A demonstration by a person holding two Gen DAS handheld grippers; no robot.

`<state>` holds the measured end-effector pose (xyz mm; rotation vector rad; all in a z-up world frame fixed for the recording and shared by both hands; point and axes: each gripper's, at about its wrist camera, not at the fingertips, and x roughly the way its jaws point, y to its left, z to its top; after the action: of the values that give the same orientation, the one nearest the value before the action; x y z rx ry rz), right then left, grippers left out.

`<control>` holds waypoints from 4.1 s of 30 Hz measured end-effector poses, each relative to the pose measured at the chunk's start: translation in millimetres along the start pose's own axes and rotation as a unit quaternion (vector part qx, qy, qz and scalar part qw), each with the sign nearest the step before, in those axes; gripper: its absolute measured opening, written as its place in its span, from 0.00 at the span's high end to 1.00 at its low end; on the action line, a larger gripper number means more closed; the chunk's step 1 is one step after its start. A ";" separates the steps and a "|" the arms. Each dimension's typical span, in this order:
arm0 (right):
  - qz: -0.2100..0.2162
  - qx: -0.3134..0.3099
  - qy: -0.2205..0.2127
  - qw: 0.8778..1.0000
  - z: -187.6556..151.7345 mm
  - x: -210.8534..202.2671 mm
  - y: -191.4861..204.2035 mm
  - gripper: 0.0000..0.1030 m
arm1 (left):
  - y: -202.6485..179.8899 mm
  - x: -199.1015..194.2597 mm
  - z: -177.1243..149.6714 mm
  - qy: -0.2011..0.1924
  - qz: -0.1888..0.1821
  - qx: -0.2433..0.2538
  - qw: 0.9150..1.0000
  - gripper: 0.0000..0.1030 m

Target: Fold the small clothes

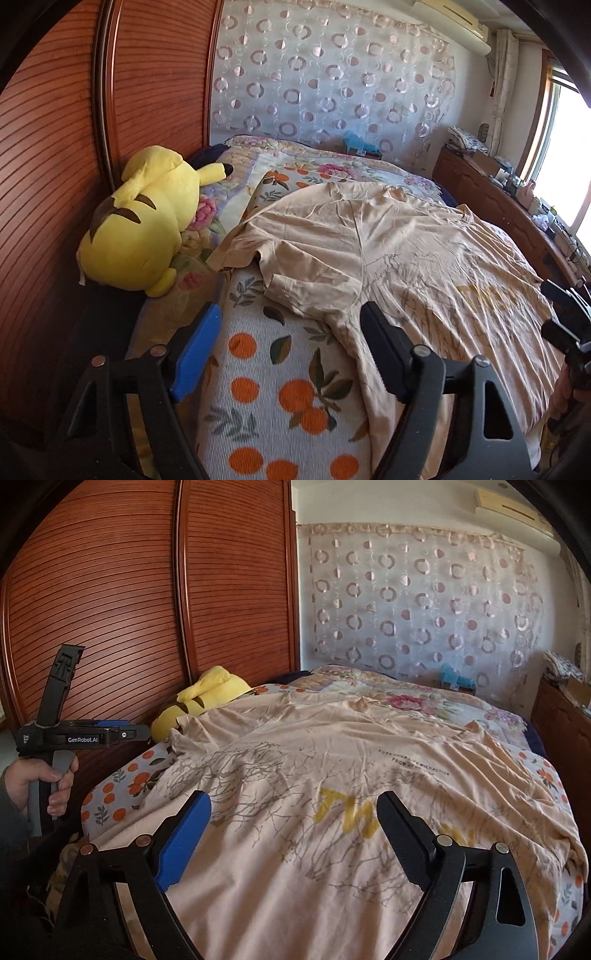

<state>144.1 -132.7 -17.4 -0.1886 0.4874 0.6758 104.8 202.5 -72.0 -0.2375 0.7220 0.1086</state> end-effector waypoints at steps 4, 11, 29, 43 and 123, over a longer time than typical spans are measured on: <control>0.004 -0.006 0.013 1.000 13.9 11.4 -11.0 0.11 | 8.9 25.4 9.5 0.031 -0.018 -0.026 0.999 0.49; 0.005 -0.001 0.012 1.000 21.9 16.2 -14.2 0.11 | 8.6 57.6 12.6 0.073 -0.016 -0.037 0.997 0.54; -0.053 0.029 -0.007 0.998 4.7 -0.1 -21.6 0.11 | -123.7 37.5 65.1 0.047 -0.099 0.121 0.987 0.92; -0.070 0.043 -0.001 0.997 -0.1 -5.0 -8.7 0.11 | -99.0 -7.9 33.5 0.008 -0.054 0.158 0.986 0.22; -0.013 0.102 0.153 0.983 80.0 240.7 1.5 0.54 | -17.4 60.1 -17.8 0.072 -0.006 0.125 0.990 0.20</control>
<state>334.9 27.3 -65.7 -0.1060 0.8443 0.5682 141.3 182.2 -121.9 -0.0096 0.8696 -0.0113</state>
